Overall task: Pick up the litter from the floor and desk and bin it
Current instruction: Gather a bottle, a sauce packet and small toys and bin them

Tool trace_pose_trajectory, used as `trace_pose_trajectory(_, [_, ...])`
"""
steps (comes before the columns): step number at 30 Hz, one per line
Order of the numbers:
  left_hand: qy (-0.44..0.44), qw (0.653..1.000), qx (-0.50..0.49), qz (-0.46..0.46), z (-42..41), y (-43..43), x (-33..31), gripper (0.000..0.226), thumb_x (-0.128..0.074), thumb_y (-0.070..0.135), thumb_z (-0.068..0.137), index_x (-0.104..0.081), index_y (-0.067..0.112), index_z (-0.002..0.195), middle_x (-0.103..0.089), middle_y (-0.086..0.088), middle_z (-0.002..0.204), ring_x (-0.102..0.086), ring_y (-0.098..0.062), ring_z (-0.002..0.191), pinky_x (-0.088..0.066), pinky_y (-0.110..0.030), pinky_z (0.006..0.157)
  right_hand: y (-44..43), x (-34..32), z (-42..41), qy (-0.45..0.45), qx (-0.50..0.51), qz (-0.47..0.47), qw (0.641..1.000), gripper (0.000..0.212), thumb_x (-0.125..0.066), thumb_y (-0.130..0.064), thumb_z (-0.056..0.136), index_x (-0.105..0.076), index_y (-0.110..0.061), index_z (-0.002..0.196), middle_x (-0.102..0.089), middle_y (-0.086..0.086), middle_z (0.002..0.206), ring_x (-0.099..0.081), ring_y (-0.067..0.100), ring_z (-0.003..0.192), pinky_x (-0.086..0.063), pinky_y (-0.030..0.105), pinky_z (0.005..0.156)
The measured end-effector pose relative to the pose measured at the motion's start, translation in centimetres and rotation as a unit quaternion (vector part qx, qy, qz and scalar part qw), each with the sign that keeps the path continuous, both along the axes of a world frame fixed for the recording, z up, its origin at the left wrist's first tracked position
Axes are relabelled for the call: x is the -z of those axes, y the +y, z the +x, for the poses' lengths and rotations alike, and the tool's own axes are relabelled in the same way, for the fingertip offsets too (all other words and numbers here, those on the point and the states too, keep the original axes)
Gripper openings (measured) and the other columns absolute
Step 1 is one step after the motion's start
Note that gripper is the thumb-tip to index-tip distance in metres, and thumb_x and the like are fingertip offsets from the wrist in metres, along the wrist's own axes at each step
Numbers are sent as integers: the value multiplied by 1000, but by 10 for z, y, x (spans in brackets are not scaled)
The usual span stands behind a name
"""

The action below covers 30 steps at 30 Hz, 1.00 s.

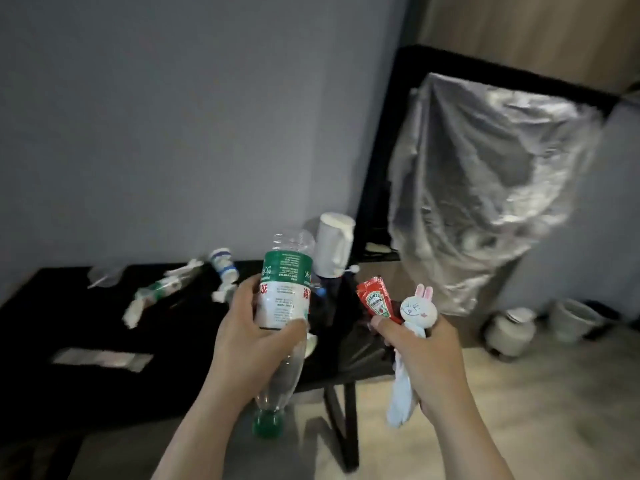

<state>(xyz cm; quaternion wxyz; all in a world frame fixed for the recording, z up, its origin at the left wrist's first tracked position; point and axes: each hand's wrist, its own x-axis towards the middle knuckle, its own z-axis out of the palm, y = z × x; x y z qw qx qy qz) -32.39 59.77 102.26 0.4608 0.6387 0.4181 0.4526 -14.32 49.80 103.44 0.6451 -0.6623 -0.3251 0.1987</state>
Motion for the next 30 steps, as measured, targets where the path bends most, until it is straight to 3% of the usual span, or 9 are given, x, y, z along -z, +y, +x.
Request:
trace_pose_trajectory(3, [-3,997,83,3,74,-33,-3,65,-77,22,69,-41,45,118,-62,18,97,-57,19,78,-42,0,50,-54,-3,57,2,83,2,997,11,-79,-17,71,-69,-15,76,-68,-4,62,-58,6,55,-45,21,54])
trace_pose_trajectory(5, [-3,993,116,8,119,-59,-5,60,-76,22,69,-42,49,110,-61,18,95,-57,19,77,-43,-2,48,-90,-7,93,5,117,8,993,11,-79,-16,72,-68,-16,72,-65,-6,57,-55,6,50,-43,16,46])
trace_pose_trajectory(8, [-4,989,147,17,180,-99,-6,64,-77,22,68,-44,43,119,-63,19,96,-59,16,77,-45,-9,51,-141,-11,144,12,138,29,990,9,-79,-12,72,-70,-15,74,-69,5,65,-57,14,56,-47,28,54])
trace_pose_trajectory(11, [-9,983,184,23,242,-139,-12,69,-77,24,66,-43,42,124,-63,20,100,-61,12,81,-44,-9,56,-195,-14,190,5,174,30,984,15,-80,-16,68,-70,-8,77,-64,3,63,-54,11,57,-44,31,57])
trace_pose_trajectory(17, [-1,962,273,22,363,-221,-18,72,-71,39,51,-40,51,115,-62,30,95,-60,14,81,-47,-19,65,-294,-16,279,15,274,33,961,11,-77,-12,70,-72,-17,78,-70,2,68,-58,8,59,-47,31,57])
trace_pose_trajectory(22, [11,937,348,33,450,-256,-23,59,-70,39,52,-39,61,97,-53,49,87,-58,20,76,-42,-11,58,-342,-10,344,15,348,37,937,14,-76,-12,70,-72,-24,76,-72,-1,68,-60,4,57,-49,29,57])
trace_pose_trajectory(25, [3,924,380,39,503,-261,-23,62,-70,37,52,-38,63,98,-57,44,89,-61,15,76,-42,-10,59,-350,-9,384,10,386,39,922,15,-77,-14,69,-71,-28,72,-72,-4,69,-62,6,59,-53,34,61])
trace_pose_trajectory(29, [-16,908,418,40,576,-248,-17,71,-72,37,51,-42,52,113,-63,31,93,-66,5,77,-52,-23,66,-340,-12,441,-22,404,35,914,31,-75,-12,73,-70,-43,71,-73,-8,70,-63,8,62,-55,36,63])
trace_pose_trajectory(30, [-16,903,427,44,594,-241,-16,69,-72,37,51,-42,54,111,-64,30,93,-66,3,77,-53,-25,66,-335,-12,456,-27,410,34,911,28,-75,-12,73,-70,-40,71,-73,-8,70,-63,8,62,-55,36,63])
